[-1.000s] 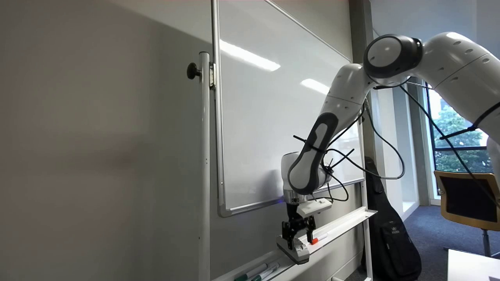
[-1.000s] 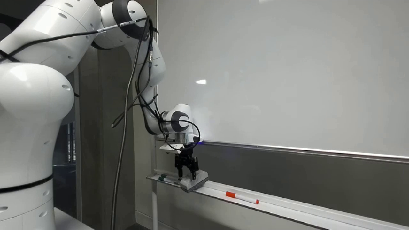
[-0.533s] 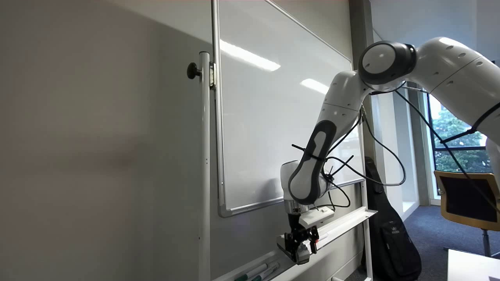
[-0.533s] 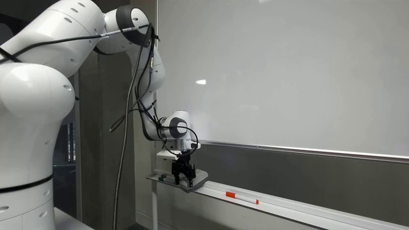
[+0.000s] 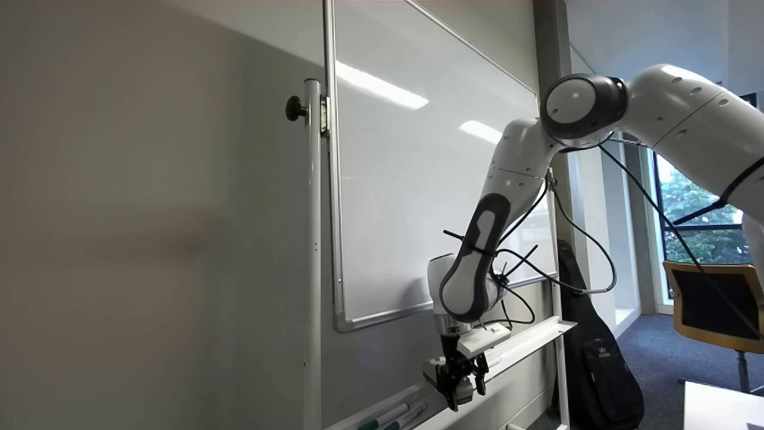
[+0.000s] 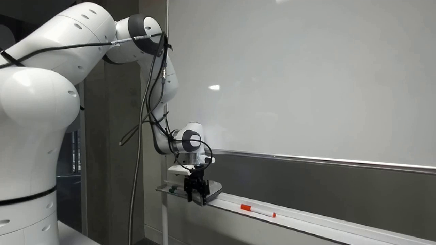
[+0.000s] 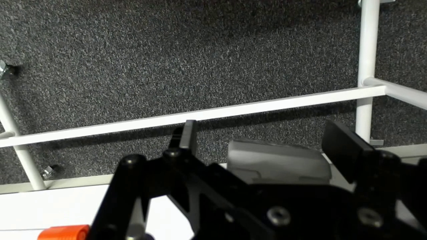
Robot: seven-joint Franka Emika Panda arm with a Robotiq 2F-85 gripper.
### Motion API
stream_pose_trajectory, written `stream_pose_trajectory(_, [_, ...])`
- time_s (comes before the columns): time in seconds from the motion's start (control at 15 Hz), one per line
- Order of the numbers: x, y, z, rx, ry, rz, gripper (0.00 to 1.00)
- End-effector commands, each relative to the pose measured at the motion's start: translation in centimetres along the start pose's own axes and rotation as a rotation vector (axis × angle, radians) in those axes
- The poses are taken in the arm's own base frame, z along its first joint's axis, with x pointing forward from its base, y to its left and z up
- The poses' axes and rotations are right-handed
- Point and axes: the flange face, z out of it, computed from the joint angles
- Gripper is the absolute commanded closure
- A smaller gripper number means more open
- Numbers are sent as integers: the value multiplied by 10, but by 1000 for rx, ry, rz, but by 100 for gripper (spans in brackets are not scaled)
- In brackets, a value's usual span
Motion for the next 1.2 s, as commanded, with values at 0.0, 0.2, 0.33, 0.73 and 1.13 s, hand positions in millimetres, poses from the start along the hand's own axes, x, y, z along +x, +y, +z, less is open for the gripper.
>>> stream_pose_trajectory(0.0, [3,1,-12,1,44,2,0])
stream_pose_trajectory(0.2, [2,2,-23,29,98,14,0])
stream_pose_trajectory(0.33, [-1,4,-25,46,136,28,0])
stream_pose_trajectory(0.73, [-7,12,-27,19,213,14,0])
stream_pose_trajectory(1.13, [-13,6,-36,-29,228,-14,25])
